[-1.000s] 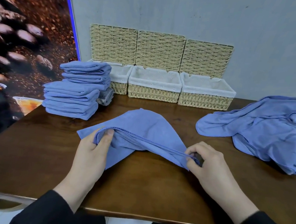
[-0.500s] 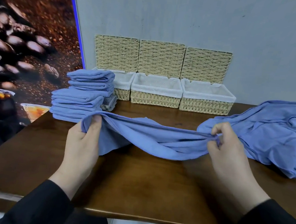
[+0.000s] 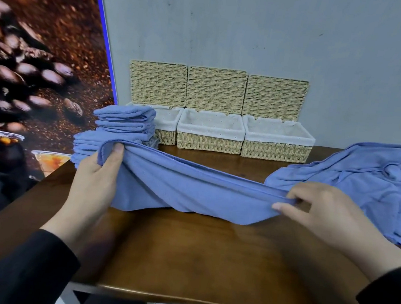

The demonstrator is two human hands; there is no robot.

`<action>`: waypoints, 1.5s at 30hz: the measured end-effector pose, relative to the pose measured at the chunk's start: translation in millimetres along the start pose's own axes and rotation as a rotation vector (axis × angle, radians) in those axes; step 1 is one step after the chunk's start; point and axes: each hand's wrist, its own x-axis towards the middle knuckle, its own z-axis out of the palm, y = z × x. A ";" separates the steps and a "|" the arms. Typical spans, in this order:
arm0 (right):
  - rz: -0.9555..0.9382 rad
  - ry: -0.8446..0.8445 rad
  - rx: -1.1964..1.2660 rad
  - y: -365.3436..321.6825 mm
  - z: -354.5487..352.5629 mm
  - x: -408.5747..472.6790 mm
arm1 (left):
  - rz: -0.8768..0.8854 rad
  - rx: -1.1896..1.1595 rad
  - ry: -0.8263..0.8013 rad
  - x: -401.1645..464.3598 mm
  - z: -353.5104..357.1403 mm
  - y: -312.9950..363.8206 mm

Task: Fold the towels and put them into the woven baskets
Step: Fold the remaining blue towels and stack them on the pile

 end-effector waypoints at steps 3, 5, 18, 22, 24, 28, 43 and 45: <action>0.030 0.147 0.129 -9.0 -13.6 7.7 | 0.016 0.079 -0.004 10.8 -4.3 6.5; 0.078 0.308 0.293 -19.0 -29.3 14.1 | 0.044 0.101 -0.003 19.0 -4.6 16.4; 0.108 0.732 0.974 -35.6 -83.7 54.5 | 0.233 0.076 -0.029 47.0 9.3 80.9; 0.128 0.793 0.979 -28.0 -85.2 62.5 | 0.209 0.043 -0.067 55.4 18.4 71.9; 0.159 0.770 0.959 -20.6 -76.9 78.1 | 0.145 0.069 -0.122 73.5 25.1 60.5; 0.292 0.533 0.785 9.9 -26.4 127.3 | 0.102 0.432 -0.215 111.8 52.9 23.6; 0.019 -0.212 0.552 -23.8 83.4 -6.7 | 0.311 1.013 -0.776 -7.2 104.6 -89.3; -0.040 -0.306 0.467 -28.0 83.4 -14.6 | 0.312 0.991 -0.770 -7.8 104.2 -89.6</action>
